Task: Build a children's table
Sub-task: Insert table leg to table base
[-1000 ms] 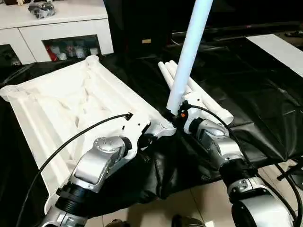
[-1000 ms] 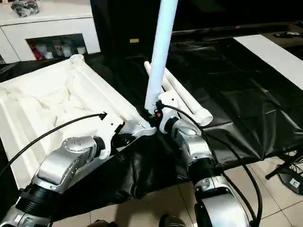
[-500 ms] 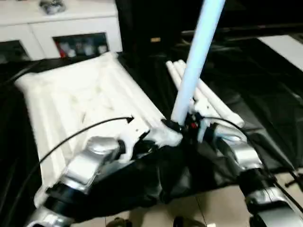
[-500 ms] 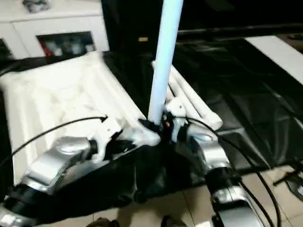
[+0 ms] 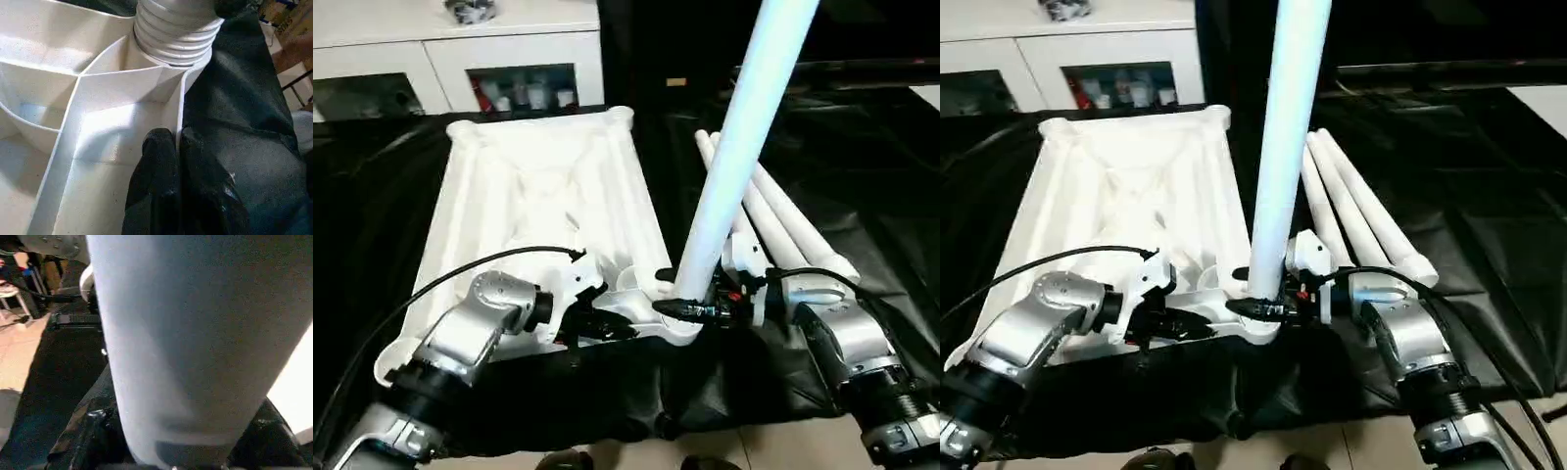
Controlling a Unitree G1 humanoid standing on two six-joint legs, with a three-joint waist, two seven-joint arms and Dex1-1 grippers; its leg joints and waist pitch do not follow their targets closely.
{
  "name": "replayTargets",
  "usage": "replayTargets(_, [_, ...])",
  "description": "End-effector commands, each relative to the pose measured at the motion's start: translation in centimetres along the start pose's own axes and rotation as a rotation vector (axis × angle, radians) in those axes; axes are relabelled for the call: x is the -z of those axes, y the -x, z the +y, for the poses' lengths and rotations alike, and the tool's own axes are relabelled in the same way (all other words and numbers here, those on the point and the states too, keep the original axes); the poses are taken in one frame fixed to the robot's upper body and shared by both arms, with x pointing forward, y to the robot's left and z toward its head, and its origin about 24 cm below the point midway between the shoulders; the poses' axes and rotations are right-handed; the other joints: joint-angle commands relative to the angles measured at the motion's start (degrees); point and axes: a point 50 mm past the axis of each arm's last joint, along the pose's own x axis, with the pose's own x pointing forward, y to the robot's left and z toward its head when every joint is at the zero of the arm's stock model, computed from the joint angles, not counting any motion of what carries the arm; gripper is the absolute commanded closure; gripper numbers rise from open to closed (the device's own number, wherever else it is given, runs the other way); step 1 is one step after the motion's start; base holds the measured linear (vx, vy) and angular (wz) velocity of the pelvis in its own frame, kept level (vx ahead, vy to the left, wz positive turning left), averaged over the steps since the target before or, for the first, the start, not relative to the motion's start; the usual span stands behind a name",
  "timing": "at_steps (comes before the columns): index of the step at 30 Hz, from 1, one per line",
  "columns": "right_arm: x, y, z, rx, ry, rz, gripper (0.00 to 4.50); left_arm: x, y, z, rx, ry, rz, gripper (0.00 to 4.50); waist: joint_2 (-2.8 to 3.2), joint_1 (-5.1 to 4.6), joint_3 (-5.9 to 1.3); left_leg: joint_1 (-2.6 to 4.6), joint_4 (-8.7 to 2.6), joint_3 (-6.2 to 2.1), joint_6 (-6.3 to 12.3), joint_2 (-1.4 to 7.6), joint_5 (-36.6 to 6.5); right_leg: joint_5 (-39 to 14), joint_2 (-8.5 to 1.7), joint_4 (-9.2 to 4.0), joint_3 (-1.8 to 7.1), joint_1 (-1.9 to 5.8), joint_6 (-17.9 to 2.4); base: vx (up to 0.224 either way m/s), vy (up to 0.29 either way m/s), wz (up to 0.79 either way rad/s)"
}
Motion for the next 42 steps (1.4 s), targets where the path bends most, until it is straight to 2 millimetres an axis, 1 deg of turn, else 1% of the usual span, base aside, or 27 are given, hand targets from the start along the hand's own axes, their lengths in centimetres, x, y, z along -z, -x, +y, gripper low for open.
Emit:
replayTargets(1, [3.7,-0.4,2.1,-0.121,-0.150,0.124,2.53,-2.4,2.1,1.5,-0.086,-0.054,-0.091,4.50,-0.39,0.05,-4.06,0.90,-4.28,-2.22,2.58,4.90,-14.75,-18.62,-4.28,-3.90,3.52,1.71,-12.90,0.000,0.000,0.00])
replayTargets(2, [3.7,-0.4,2.1,-0.121,-0.150,0.124,2.53,-2.4,2.1,1.5,-0.086,-0.054,-0.091,4.50,-0.39,0.08,-4.23,0.91,-4.22,-2.22,2.62,4.91,-14.37,-18.05,-4.27,-3.80,3.49,1.78,-13.09,0.000,0.000,0.00])
replayTargets(4, [3.7,-0.4,2.3,-0.136,-0.150,0.136,2.53,-2.4,2.1,1.6,-0.078,-0.056,-0.089,4.50,-0.32,0.05,-4.23,0.64,-4.20,-2.27,2.82,4.89,-13.74,-17.05,-4.24,-3.64,3.39,1.96,-13.36,0.000,0.000,0.00])
replayTargets(5, [3.7,-0.5,2.4,-0.143,-0.139,0.154,2.53,-2.2,2.0,1.7,-0.078,-0.057,-0.083,4.50,-0.53,-0.01,-4.26,0.67,-4.19,-2.25,2.81,4.92,-14.12,-17.52,-4.25,-3.69,3.40,1.95,-13.30,0.000,0.000,0.00])
replayTargets(7, [3.7,-0.5,2.4,-0.142,-0.124,0.167,2.53,-2.2,2.0,1.8,-0.081,-0.058,-0.080,4.50,-0.48,0.08,-4.31,0.79,-4.14,-2.24,2.56,4.92,-14.55,-18.75,-4.36,-3.75,3.44,1.88,-12.97,0.000,0.000,0.00])
replayTargets(8, [3.8,-0.6,2.4,-0.133,-0.108,0.180,2.53,-2.1,1.9,1.8,-0.080,-0.058,-0.079,4.50,-0.44,0.06,-4.23,0.71,-4.15,-2.27,2.34,4.91,-15.06,-19.78,-4.40,-3.87,3.45,1.86,-12.73,0.000,0.000,0.00])
replayTargets(10, [3.9,-0.7,2.2,-0.109,-0.068,0.216,2.53,-2.1,1.7,1.6,-0.077,-0.058,-0.079,4.50,-0.62,-0.04,-4.30,0.56,-4.20,-2.37,2.04,4.91,-15.08,-20.78,-4.48,-3.90,3.42,2.00,-12.16,0.000,0.000,0.00])
replayTargets(13, [3.9,-0.7,2.1,-0.100,-0.047,0.229,2.53,-2.0,1.6,1.5,-0.073,-0.058,-0.080,4.50,-0.49,-0.18,-4.23,0.68,-4.28,-2.49,1.45,4.92,-16.14,-22.39,-4.47,-4.10,3.43,1.87,-11.55,0.000,0.000,0.00])
replayTargets(16, [3.6,-0.7,2.2,-0.107,-0.044,0.223,2.53,-1.9,1.3,1.3,-0.065,-0.060,-0.080,4.50,-0.56,-0.24,-4.43,0.73,-4.24,-2.49,1.39,4.93,-16.33,-21.20,-4.38,-3.98,3.43,1.96,-11.85,0.000,0.000,0.00])
replayTargets(19, [3.5,-0.7,2.2,-0.104,-0.039,0.216,2.53,-1.9,1.3,1.3,-0.063,-0.062,-0.080,4.50,-0.50,-0.19,-4.56,0.57,-4.12,-2.40,1.94,4.87,-14.96,-18.47,-4.35,-3.69,3.41,2.12,-12.61,0.000,0.000,0.00])
replayTargets(21, [3.0,-0.8,1.6,-0.053,-0.045,0.178,2.53,-2.0,1.2,1.3,-0.062,-0.064,-0.083,4.50,-0.39,-0.17,-4.57,0.58,-4.06,-2.40,2.02,4.85,-14.87,-18.62,-4.41,-3.72,3.42,2.13,-12.62,0.000,0.000,0.00])
replayTargets(22, [2.8,-0.9,1.0,0.004,-0.053,0.143,2.53,-2.0,1.1,1.3,-0.062,-0.065,-0.085,4.50,-0.46,-0.23,-4.56,0.47,-4.06,-2.41,2.07,4.82,-14.82,-18.81,-4.40,-3.77,3.38,2.19,-12.56,0.000,0.000,0.00])
replayTargets(24, [2.5,-0.8,0.1,0.099,-0.072,0.089,2.53,-2.1,1.1,1.3,-0.063,-0.065,-0.089,4.50,-0.43,-0.26,-4.55,0.59,-4.07,-2.44,1.84,4.85,-15.19,-19.55,-4.47,-3.85,3.39,2.01,-12.49,0.000,0.000,0.00])
replayTargets(25, [2.4,-0.7,0.0,0.108,-0.077,0.083,2.53,-2.1,1.1,1.3,-0.064,-0.065,-0.090,4.50,-0.44,-0.38,-4.55,0.58,-4.08,-2.50,1.54,4.77,-15.95,-20.42,-4.47,-3.94,3.29,2.06,-12.50,0.000,0.000,0.00])
replayTargets(26, [2.2,-0.4,-0.6,0.168,-0.116,0.029,2.53,-2.2,1.0,1.3,-0.066,-0.063,-0.094,4.50,-0.42,-0.48,-4.53,0.45,-4.15,-2.64,1.28,4.78,-16.13,-20.88,-4.46,-3.92,3.24,2.26,-12.10,0.000,0.000,0.00])
replayTargets(27, [2.1,-0.3,-0.8,0.191,-0.135,0.004,2.53,-2.2,1.0,1.3,-0.068,-0.062,-0.096,4.50,-0.33,-0.60,-4.48,0.65,-4.13,-2.60,1.17,4.77,-16.94,-21.67,-4.37,-4.06,3.24,2.04,-11.94,0.000,0.000,0.00])
replayTargets(29, [2.0,0.0,-0.9,0.219,-0.167,-0.032,2.53,-2.1,1.0,1.3,-0.070,-0.061,-0.098,4.50,-0.27,-0.73,-4.54,0.62,-4.17,-2.67,0.93,4.79,-17.28,-21.59,-4.38,-4.12,3.24,2.12,-11.98,0.000,0.000,0.00])
replayTargets(31, [2.3,0.8,-0.5,0.250,-0.210,-0.072,2.53,-2.0,1.0,1.4,-0.081,-0.055,-0.102,4.50,-0.17,-0.62,-4.57,0.76,-4.18,-2.58,0.89,4.85,-17.09,-20.43,-4.30,-4.10,3.32,2.08,-11.94,0.000,0.000,0.00])
replayTargets(32, [2.7,1.1,-0.1,0.262,-0.223,-0.080,2.53,-2.0,0.9,1.5,-0.090,-0.052,-0.107,4.50,0.12,-0.42,-4.68,0.84,-4.14,-2.55,0.79,4.88,-16.84,-19.34,-4.27,-3.98,3.34,2.03,-12.07,0.000,0.000,0.00])
replayTargets(34, [2.8,1.2,0.1,0.267,-0.227,-0.082,2.53,-1.9,0.9,1.5,-0.093,-0.050,-0.109,4.50,-0.15,-0.34,-4.93,0.60,-4.06,-2.49,1.34,4.76,-15.22,-16.71,-4.26,-3.62,3.25,2.24,-12.56,0.000,0.000,0.00])
replayTargets(35, [3.1,1.4,0.4,0.279,-0.238,-0.088,2.53,-1.9,0.9,1.5,-0.096,-0.049,-0.111,4.50,-0.04,-0.23,-5.03,0.53,-3.91,-2.41,1.71,4.74,-14.13,-15.41,-4.29,-3.46,3.29,2.25,-12.90,0.000,0.000,0.00])
replayTargets(36, [3.3,1.4,0.7,0.289,-0.245,-0.094,2.53,-1.9,0.8,1.5,-0.099,-0.047,-0.112,4.50,0.31,-0.16,-5.08,0.45,-3.82,-2.43,1.92,4.68,-13.85,-15.21,-4.35,-3.38,3.26,2.31,-13.03,0.000,0.000,0.00])
replayTargets(37, [3.4,1.5,0.8,0.293,-0.248,-0.095,2.53,-1.9,0.8,1.5,-0.100,-0.047,-0.113,4.50,0.15,-0.19,-5.08,0.46,-3.83,-2.37,2.06,4.69,-13.71,-15.15,-4.31,-3.52,3.23,2.31,-12.97,0.000,0.000,0.00])
replayTargets(39, [3.9,1.7,1.4,0.319,-0.265,-0.103,2.53,-1.8,0.7,1.5,-0.107,-0.044,-0.114,4.50,0.37,-0.02,-5.12,0.54,-3.76,-2.29,2.25,4.70,-13.50,-14.90,-4.27,-3.59,3.27,2.23,-12.79,0.000,0.000,0.00])
replayTargets(40, [4.1,1.7,1.7,0.329,-0.272,-0.106,2.53,-1.8,0.7,1.5,-0.111,-0.043,-0.115,4.50,0.25,0.02,-5.17,0.56,-3.73,-2.29,2.44,4.67,-13.32,-14.62,-4.27,-3.54,3.28,2.21,-12.93,0.000,0.000,0.00])
replayTargets(41, [4.2,1.7,2.1,0.347,-0.274,-0.104,2.53,-1.8,0.6,1.5,-0.114,-0.041,-0.116,4.50,0.71,0.12,-5.22,0.34,-3.74,-2.44,2.63,4.65,-12.81,-14.47,-4.34,-3.43,3.20,2.39,-12.82,0.000,0.000,0.00])
replayTargets(42, [4.3,1.7,2.3,0.354,-0.272,-0.102,2.53,-1.8,0.6,1.5,-0.113,-0.041,-0.117,4.50,0.47,-0.01,-5.26,0.36,-3.73,-2.38,2.79,4.63,-12.93,-14.63,-4.19,-3.46,3.13,2.29,-12.59,0.000,0.000,0.00])
